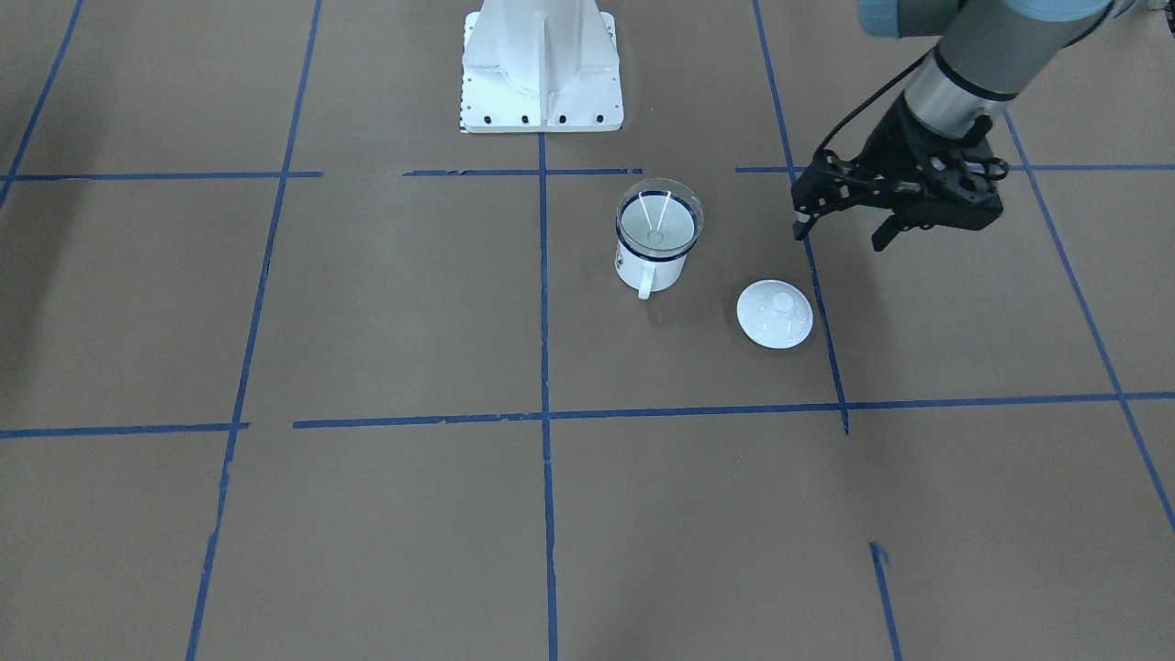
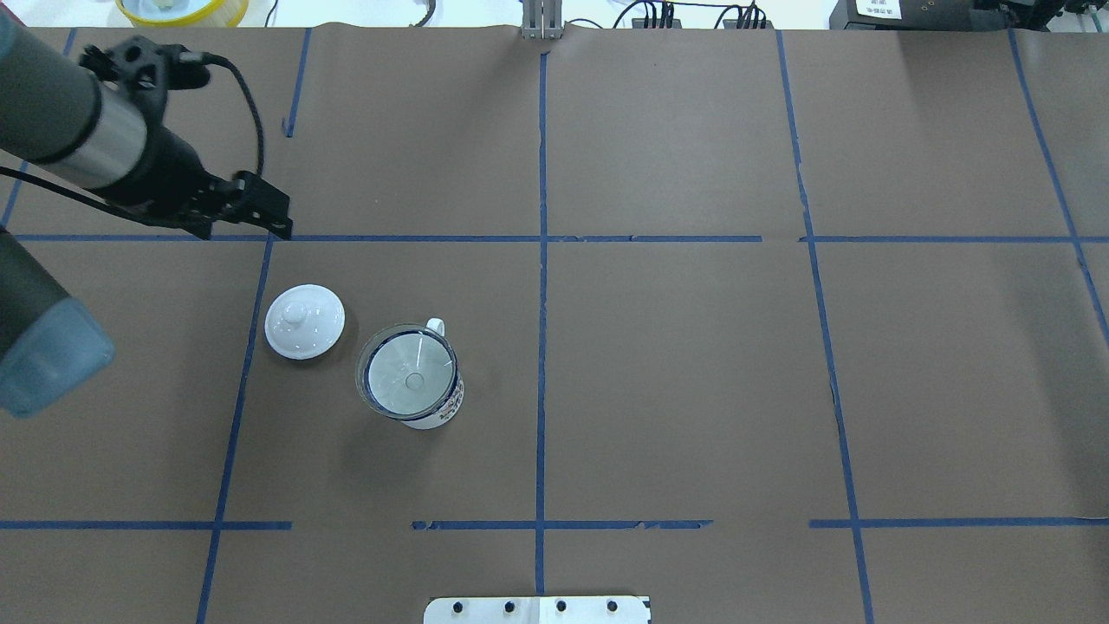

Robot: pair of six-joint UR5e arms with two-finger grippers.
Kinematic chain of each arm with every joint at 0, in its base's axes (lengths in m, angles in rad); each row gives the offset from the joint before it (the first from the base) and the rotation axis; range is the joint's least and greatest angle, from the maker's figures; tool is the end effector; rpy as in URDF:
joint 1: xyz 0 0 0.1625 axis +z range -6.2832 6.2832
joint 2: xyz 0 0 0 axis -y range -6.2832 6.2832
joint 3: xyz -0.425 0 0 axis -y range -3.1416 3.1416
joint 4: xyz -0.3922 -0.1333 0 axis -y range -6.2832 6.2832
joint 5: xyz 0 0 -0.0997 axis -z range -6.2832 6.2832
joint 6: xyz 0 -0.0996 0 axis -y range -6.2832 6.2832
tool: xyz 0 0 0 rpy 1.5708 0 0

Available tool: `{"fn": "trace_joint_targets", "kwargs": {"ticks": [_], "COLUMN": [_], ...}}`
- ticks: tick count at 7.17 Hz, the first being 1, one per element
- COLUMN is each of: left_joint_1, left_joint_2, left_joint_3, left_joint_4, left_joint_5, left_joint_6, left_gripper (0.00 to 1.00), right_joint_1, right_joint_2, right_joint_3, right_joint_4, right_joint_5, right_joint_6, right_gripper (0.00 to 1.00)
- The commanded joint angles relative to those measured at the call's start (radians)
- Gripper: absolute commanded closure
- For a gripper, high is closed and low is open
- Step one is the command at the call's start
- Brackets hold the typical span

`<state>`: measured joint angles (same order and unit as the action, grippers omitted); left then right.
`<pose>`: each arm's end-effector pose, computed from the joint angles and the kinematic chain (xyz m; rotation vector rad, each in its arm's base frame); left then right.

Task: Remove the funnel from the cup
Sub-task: 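Move the left gripper over the glass funnel in the white mug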

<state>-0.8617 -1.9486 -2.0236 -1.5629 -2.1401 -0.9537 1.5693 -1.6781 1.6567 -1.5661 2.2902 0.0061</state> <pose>0.2981 -0.4697 0.2519 0.1422 0.9501 0.0086 0.0670 -0.4451 0.6700 -0.0187 -0.7193 0.0104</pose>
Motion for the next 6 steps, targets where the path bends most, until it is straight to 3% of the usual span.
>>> {"fn": "trace_joint_targets", "kwargs": {"ticks": [1, 3, 5, 6], "left_joint_1": [0.213, 0.257, 0.360, 0.363], "left_joint_2": [-0.158, -0.212, -0.246, -0.246], "left_joint_3": [0.009, 0.009, 0.066, 0.091], "left_joint_4": [0.129, 0.158, 0.176, 0.173], "left_joint_5": [0.154, 0.166, 0.318, 0.322], "left_joint_6": [-0.191, -0.206, -0.253, -0.254], "left_gripper": [0.00, 0.00, 0.00, 0.00], "right_joint_1": [0.000, 0.000, 0.000, 0.000], "right_joint_2": [0.000, 0.000, 0.000, 0.000], "right_joint_3": [0.000, 0.000, 0.000, 0.000], "right_joint_4": [0.000, 0.000, 0.000, 0.000], "right_joint_5": [0.000, 0.000, 0.000, 0.000], "right_joint_6": [0.000, 0.000, 0.000, 0.000], "right_gripper": [0.00, 0.00, 0.00, 0.00]}}
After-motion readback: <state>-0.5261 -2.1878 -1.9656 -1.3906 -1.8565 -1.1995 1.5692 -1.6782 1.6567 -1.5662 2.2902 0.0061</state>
